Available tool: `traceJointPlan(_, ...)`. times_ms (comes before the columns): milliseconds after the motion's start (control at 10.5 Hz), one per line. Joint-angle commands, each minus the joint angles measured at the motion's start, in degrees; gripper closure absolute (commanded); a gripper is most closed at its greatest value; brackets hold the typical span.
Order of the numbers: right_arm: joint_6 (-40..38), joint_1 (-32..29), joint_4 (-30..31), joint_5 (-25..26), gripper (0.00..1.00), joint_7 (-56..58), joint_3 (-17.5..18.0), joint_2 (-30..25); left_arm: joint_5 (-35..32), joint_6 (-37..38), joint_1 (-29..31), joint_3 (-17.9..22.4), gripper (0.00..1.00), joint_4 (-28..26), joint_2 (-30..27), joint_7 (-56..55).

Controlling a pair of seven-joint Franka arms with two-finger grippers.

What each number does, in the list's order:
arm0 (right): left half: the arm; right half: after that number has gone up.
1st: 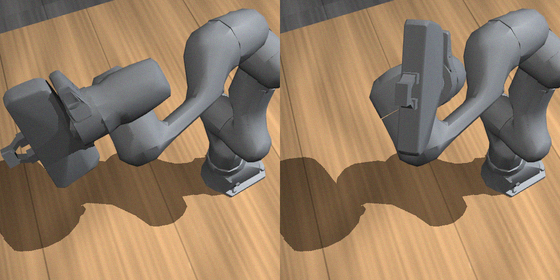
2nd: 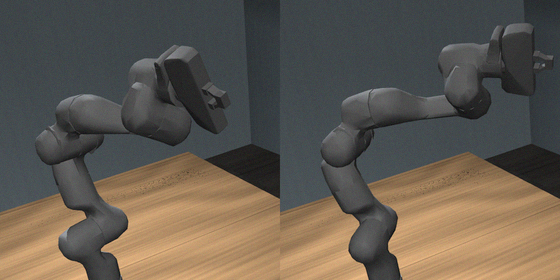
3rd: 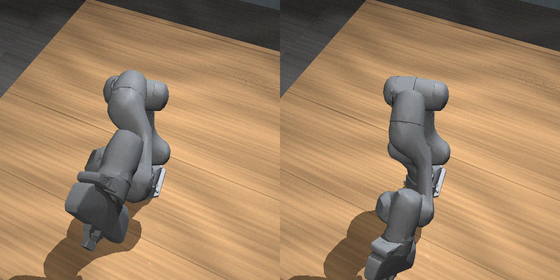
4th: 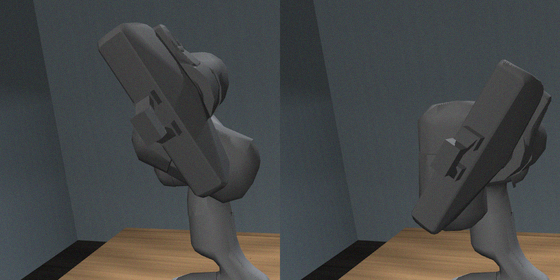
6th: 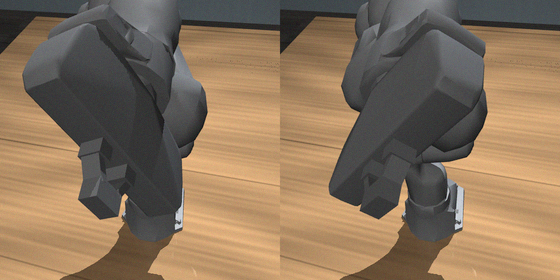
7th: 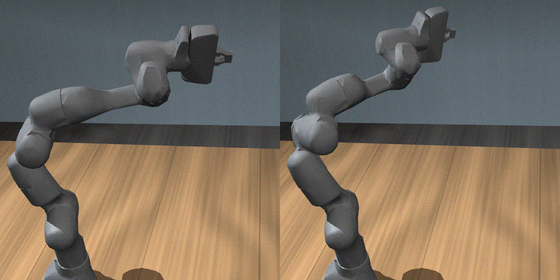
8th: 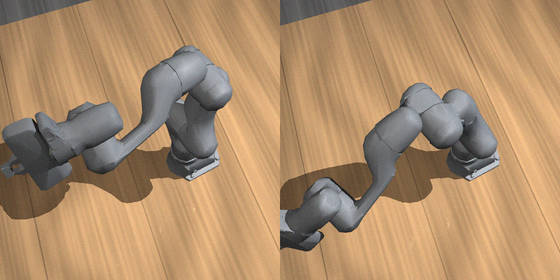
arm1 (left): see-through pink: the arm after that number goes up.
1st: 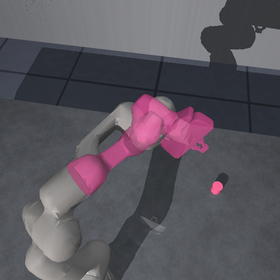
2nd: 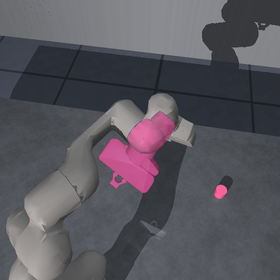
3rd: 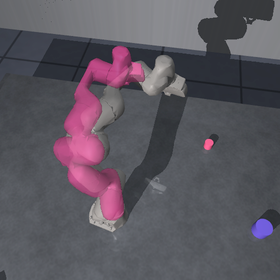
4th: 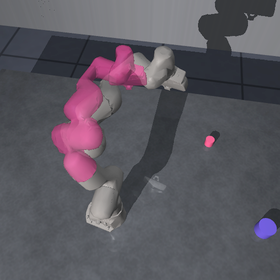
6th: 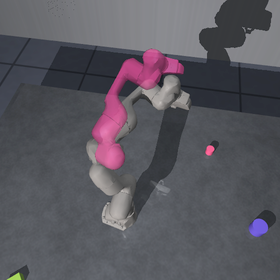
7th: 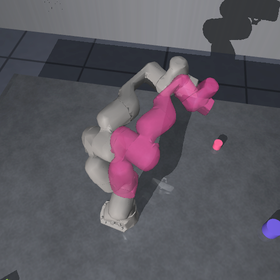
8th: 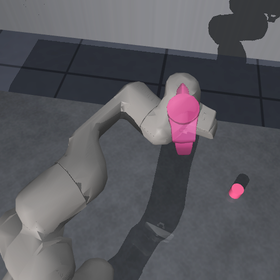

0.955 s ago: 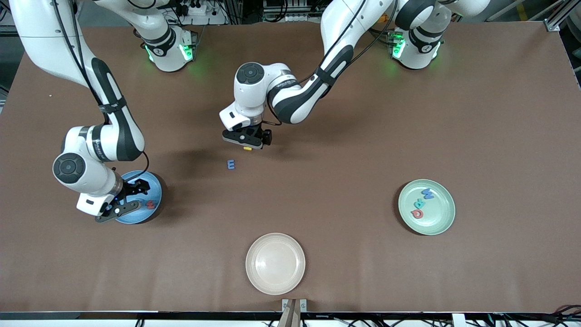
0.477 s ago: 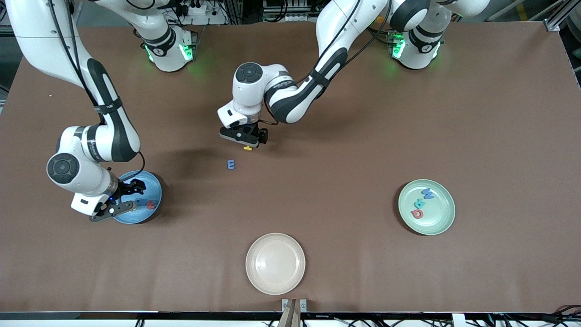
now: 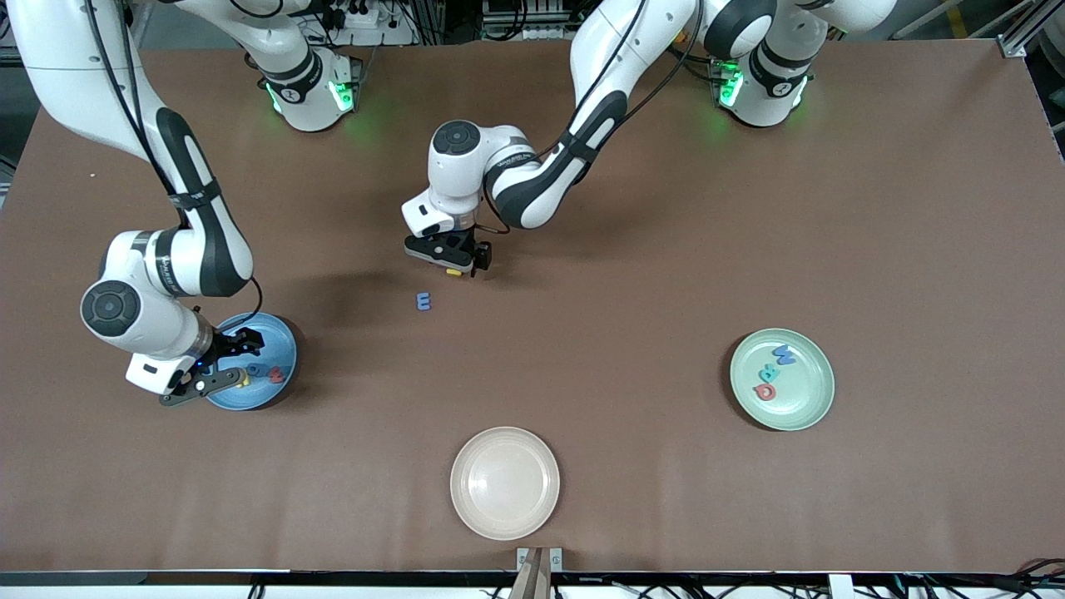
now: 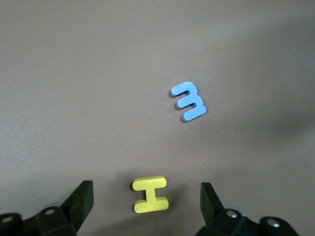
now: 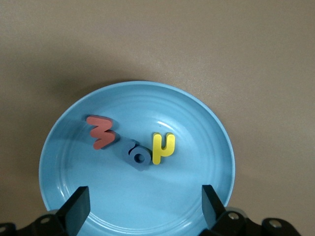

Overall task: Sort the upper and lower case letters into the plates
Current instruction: 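Lower the left gripper onto the yellow H and close it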

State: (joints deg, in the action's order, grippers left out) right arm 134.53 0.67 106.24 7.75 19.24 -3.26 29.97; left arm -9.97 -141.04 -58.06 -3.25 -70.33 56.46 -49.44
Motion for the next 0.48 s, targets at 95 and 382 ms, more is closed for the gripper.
traceJointPlan(95, 0.6, -0.9, 1.5, 0.8, 0.0, -0.2, 0.8, -1.1, -0.8, -0.3, -1.4, 1.3, 0.09, 1.5, 1.1, -0.8)
traceJointPlan(382, 0.6, -0.8, 1.5, 0.8, 0.0, -0.2, 0.8, -1.1, -2.2, -0.4, -2.8, 2.5, 0.15, 1.4, 1.4, 0.4)
